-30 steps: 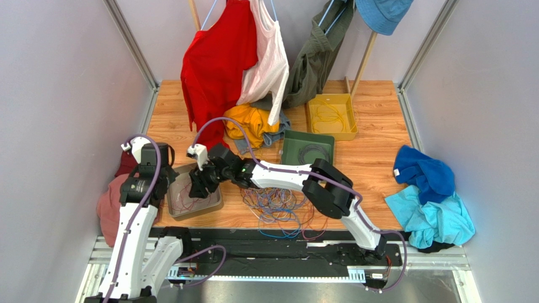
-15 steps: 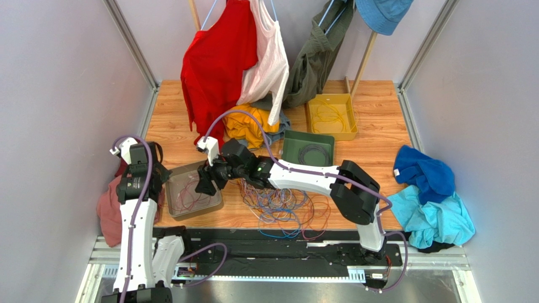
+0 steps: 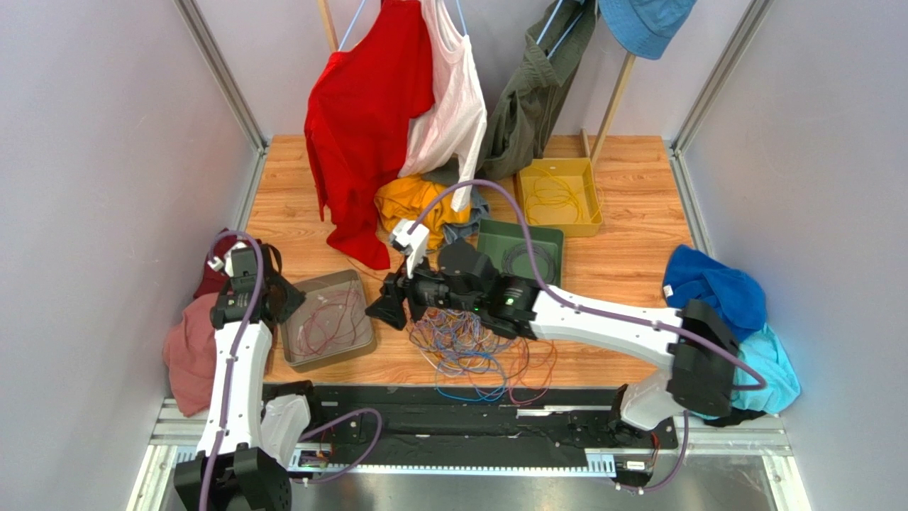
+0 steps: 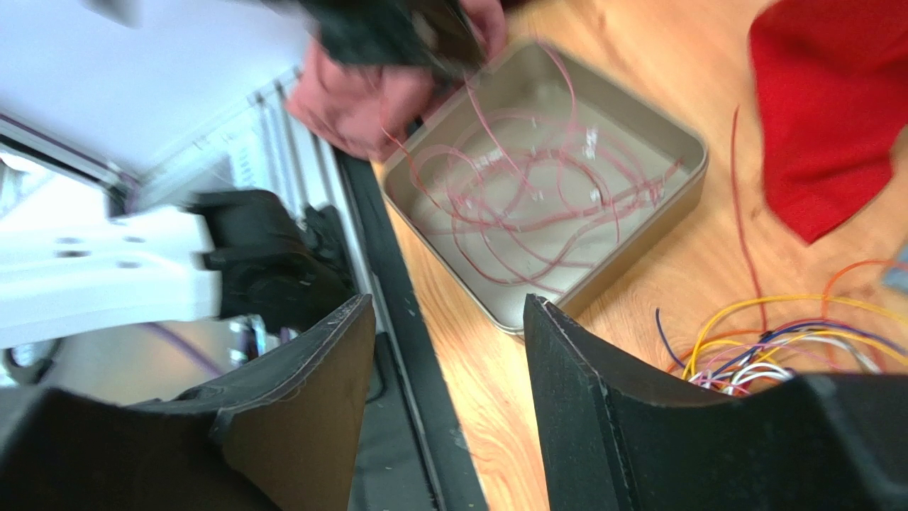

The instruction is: Untangle the cables

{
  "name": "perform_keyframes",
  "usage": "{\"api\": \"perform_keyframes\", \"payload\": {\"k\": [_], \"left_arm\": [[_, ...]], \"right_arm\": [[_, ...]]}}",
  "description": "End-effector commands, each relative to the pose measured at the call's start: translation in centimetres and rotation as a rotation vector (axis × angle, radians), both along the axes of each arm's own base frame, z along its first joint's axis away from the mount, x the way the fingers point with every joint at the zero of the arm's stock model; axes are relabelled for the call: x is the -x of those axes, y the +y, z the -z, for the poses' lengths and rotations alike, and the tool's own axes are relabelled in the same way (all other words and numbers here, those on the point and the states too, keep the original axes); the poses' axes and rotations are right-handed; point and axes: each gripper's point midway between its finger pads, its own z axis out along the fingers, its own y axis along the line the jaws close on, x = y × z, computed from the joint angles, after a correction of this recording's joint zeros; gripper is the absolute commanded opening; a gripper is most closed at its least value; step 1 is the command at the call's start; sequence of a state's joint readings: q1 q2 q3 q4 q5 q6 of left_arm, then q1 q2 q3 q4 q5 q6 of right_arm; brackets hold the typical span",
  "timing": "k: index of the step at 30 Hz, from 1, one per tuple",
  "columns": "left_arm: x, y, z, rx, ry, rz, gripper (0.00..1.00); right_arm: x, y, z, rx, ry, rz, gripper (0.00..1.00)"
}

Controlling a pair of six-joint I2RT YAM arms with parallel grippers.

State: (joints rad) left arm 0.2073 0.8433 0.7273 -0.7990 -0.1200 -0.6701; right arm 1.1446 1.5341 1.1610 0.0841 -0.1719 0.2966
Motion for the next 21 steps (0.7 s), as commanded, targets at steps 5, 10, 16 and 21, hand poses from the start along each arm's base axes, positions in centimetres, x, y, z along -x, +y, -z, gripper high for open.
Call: {"api": "perform_keyframes", "payload": {"k": [5,10,16,21], "left_arm": [[-0.7,-0.5,1.0,0.07,-0.05,-0.06,0.84],[-0.4,1.0,-4.9,-0.023,-0.155,-0.098,0.96],[0.6,1.3,-12.1,-0.077,-0.294,-0.102,0.96],[1.0,-1.9,-11.8,0.044,-0.39,-0.018,0.97]], "right_arm": [[2.0,-3.8,-4.8,-0.099,-0.074,0.052,0.57],[2.2,-5.1,-4.1,-0.098,-0.068,0.075,0.57],[2.3,-6.3,-2.6,-0.076,-0.055,0.105,0.57],[1.7,-7.6,-0.9,-0.047,-0.043,0.168,0.57]]}}
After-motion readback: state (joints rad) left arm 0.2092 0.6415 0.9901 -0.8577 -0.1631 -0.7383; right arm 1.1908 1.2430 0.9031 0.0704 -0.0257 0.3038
